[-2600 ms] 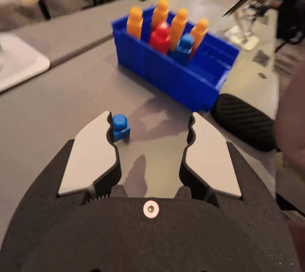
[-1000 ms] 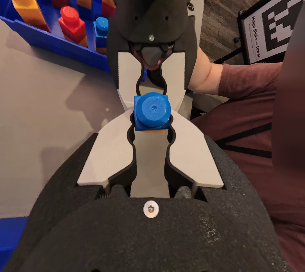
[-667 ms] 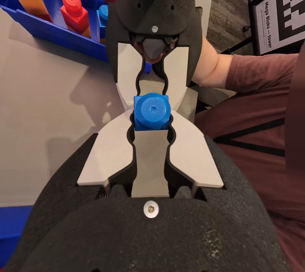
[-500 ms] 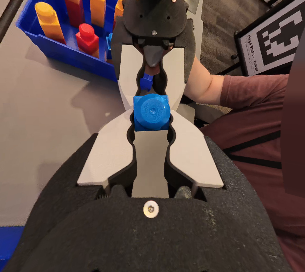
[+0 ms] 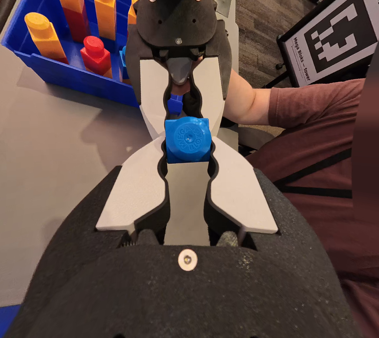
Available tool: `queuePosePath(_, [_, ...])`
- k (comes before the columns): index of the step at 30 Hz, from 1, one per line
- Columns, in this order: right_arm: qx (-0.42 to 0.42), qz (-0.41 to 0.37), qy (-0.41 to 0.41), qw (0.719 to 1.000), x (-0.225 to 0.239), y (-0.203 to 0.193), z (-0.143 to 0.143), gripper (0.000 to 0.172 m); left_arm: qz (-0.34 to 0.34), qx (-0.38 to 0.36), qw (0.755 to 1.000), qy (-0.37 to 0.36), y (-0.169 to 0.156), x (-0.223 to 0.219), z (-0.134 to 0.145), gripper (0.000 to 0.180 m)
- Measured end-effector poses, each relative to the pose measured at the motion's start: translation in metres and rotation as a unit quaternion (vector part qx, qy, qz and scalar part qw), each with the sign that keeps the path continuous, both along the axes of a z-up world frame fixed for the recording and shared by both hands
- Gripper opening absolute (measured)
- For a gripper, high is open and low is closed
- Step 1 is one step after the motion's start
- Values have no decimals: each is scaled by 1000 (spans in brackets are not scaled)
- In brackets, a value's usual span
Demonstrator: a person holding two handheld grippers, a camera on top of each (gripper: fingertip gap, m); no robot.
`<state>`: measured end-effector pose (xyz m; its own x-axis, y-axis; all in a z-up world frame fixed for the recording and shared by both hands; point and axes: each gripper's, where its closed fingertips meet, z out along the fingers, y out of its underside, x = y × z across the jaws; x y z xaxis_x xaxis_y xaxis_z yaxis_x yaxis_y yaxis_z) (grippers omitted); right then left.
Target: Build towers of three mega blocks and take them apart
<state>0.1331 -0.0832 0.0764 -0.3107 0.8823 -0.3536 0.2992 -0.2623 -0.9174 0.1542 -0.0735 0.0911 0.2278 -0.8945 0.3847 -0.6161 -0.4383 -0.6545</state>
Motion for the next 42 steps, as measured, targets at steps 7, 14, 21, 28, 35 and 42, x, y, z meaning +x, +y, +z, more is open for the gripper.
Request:
queuePosePath(7, [-38, 26, 48, 998, -1, -7, 16, 37, 5, -18, 1000, -12, -7, -1, 16, 42])
queuePosePath(14, [103, -120, 174, 972, 58, 5, 76, 36, 56, 197, 972, -111, -16, -21, 64, 63])
queuePosePath(21, [97, -201, 167, 960, 69, -18, 76, 36, 128, 328, 915, -197, -33, 19, 28, 60])
queuePosePath(28, [80, -185, 179, 963, 60, -47, 80, 36, 63, 273, 928, -247, -49, 58, 17, 62])
queuePosePath(35, [72, -184, 123, 973, 75, -54, 89, 57, -1, 232, 947, -222, -70, 62, 2, 38])
queuePosePath(42, [80, -171, 30, 982, 75, -61, 92, 37, -14, 222, 952, -211, -80, 62, 2, 37])
